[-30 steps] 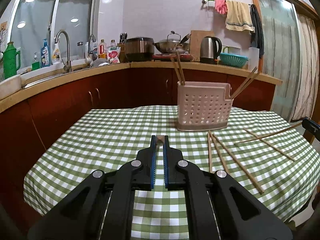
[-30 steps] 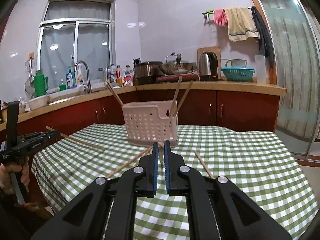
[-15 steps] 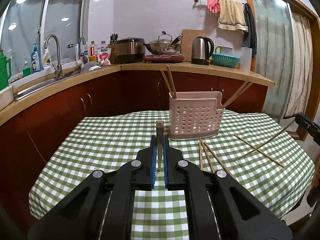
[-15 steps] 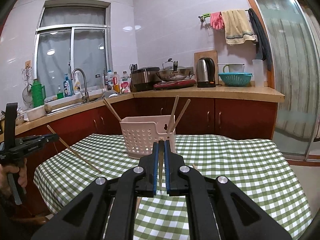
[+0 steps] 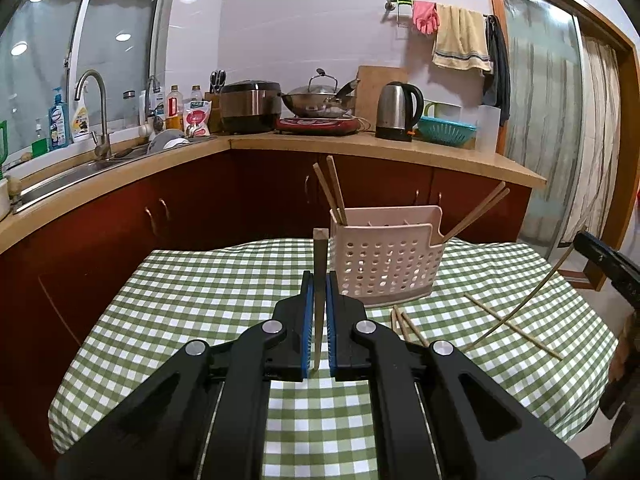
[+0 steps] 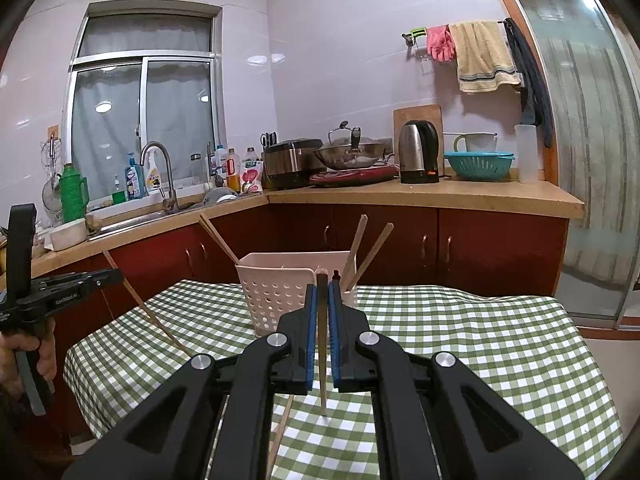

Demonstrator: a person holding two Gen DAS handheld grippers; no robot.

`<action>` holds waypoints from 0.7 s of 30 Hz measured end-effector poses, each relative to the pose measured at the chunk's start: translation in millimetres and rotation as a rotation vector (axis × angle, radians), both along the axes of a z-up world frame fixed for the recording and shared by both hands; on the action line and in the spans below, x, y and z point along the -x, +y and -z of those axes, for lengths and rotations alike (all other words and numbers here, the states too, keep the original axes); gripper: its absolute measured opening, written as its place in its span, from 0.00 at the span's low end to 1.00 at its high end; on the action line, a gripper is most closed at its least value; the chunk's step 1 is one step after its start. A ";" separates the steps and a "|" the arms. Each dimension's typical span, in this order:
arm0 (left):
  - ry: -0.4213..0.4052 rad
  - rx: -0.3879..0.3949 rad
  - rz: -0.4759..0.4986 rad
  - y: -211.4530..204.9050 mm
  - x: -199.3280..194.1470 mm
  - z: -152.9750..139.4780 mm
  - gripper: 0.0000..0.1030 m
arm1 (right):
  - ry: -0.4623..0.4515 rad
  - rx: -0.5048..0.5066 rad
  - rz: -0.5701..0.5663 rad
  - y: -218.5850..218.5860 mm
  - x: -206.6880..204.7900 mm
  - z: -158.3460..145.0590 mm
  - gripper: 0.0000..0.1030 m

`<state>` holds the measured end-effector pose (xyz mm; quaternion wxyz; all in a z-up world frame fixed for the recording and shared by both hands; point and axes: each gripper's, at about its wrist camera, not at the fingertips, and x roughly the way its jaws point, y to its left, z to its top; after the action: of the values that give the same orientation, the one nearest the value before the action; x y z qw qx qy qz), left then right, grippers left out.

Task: Organize utensils
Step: 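Lift both held chopsticks upright and carry them over the holder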

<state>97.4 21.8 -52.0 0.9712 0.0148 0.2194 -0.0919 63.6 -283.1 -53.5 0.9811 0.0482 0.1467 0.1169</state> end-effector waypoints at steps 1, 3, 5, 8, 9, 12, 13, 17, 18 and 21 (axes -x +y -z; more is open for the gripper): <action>0.001 0.005 0.003 0.2 -1.5 -1.1 0.06 | 0.001 0.001 -0.002 0.5 -1.4 -0.7 0.06; 0.002 0.018 0.008 0.9 -4.5 -3.5 0.06 | 0.005 0.000 -0.005 1.9 -4.0 -2.6 0.06; -0.001 0.025 0.009 1.9 -6.4 -6.8 0.06 | 0.007 -0.007 -0.008 2.2 -5.6 -4.5 0.06; -0.015 0.031 0.010 1.6 -7.8 -14.3 0.06 | 0.004 -0.007 -0.007 2.7 -8.0 -9.6 0.06; -0.022 0.032 0.012 0.6 -8.0 -17.9 0.06 | 0.000 -0.007 -0.008 2.9 -8.8 -12.3 0.06; -0.044 0.030 0.015 -2.5 -8.9 -28.1 0.06 | -0.013 -0.004 -0.008 4.1 -11.2 -20.8 0.06; -0.053 0.030 0.017 -3.6 -8.5 -31.3 0.06 | -0.020 -0.004 -0.010 4.4 -12.2 -24.7 0.06; -0.100 0.041 0.032 -9.7 -7.1 -48.8 0.06 | -0.065 -0.006 -0.017 5.3 -15.8 -41.9 0.06; -0.112 0.046 0.037 -11.1 -7.3 -53.5 0.06 | -0.078 -0.007 -0.018 5.3 -17.2 -46.7 0.06; -0.152 0.058 0.053 -17.5 -8.9 -67.5 0.06 | -0.121 -0.008 -0.022 6.2 -20.5 -59.3 0.06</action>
<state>106.2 4.3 15.5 0.9823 -0.0005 0.1416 -0.1224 84.1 -276.9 5.7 0.9866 0.0433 0.0871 0.1311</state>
